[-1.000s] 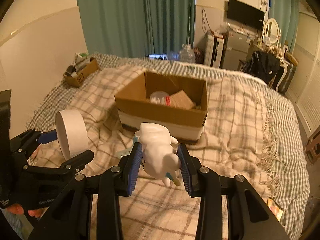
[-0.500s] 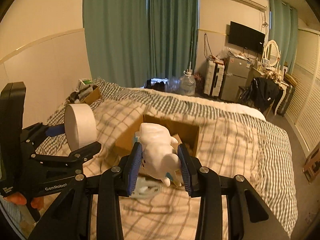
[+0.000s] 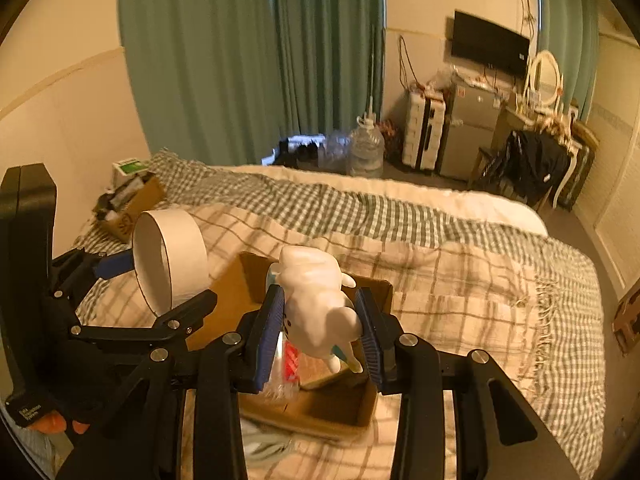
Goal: Organize objects
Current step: 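Open both tools to drop the tape roll and plush toy into the box, then grasp the grey plastic clip with the right tool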
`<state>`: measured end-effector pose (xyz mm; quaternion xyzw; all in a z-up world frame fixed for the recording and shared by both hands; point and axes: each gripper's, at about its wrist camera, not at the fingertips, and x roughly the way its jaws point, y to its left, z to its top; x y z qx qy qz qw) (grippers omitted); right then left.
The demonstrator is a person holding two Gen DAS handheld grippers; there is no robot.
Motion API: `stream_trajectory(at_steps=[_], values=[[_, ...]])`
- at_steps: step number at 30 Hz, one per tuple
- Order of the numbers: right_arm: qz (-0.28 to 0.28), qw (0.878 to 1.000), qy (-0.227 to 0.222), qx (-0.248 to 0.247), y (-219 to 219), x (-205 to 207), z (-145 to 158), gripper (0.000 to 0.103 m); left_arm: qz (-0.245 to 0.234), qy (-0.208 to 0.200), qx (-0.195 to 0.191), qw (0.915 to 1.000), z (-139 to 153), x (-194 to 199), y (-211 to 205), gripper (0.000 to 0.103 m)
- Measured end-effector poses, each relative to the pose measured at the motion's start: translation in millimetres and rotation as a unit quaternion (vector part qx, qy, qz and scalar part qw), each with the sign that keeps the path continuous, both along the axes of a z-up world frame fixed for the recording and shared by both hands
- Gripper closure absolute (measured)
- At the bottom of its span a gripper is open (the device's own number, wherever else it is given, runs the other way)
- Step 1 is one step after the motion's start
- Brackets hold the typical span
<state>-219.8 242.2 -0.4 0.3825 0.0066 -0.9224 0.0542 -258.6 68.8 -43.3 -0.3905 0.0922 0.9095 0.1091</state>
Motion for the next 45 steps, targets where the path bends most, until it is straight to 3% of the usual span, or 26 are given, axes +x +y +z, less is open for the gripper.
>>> stream_trajectory(at_steps=[7, 11, 13, 14, 15, 19, 26, 32, 37, 42, 45], values=[[-0.010, 0.999, -0.035, -0.020, 19, -41, -54, 0.067, -0.015, -0.028, -0.002, 0.9995, -44, -30, 10, 0.022], [-0.015, 0.999, -0.027, -0.034, 26, -42, -64, 0.066, -0.030, -0.029, 0.004, 0.9991, -51, -31, 16, 0.019], [-0.020, 0.999, -0.021, -0.038, 30, -39, -59, 0.056, -0.035, -0.031, -0.004, 0.9989, -50, -26, 19, 0.018], [-0.026, 0.999, -0.014, -0.036, 32, -34, -53, 0.042, -0.035, -0.030, -0.008, 0.9989, -48, -24, 19, 0.011], [-0.029, 0.999, -0.009, -0.035, 31, -31, -47, 0.037, -0.034, -0.028, -0.012, 0.9989, -44, -19, 19, 0.005], [-0.038, 0.999, 0.010, -0.029, 39, -3, -15, 0.035, -0.032, -0.013, -0.012, 0.9993, -23, 2, 13, 0.002], [-0.061, 0.998, 0.023, 0.009, 51, 65, 34, 0.019, -0.009, 0.011, 0.014, 0.9998, 23, 58, -16, 0.000], [-0.072, 0.997, 0.015, 0.022, 48, 120, 41, 0.016, 0.007, 0.023, 0.018, 0.9995, 34, 106, -34, 0.000], [-0.064, 0.997, 0.005, 0.038, 26, 152, 21, 0.016, 0.025, 0.013, 0.019, 0.9994, 13, 137, -53, 0.000], [-0.055, 0.998, -0.030, 0.020, 2, 166, -28, 0.016, 0.046, -0.005, 0.026, 0.9986, -23, 151, -76, 0.000], [-0.048, 0.997, -0.062, 0.014, -13, 158, -62, 0.016, 0.058, -0.016, 0.011, 0.9981, -47, 150, -87, 0.000]])
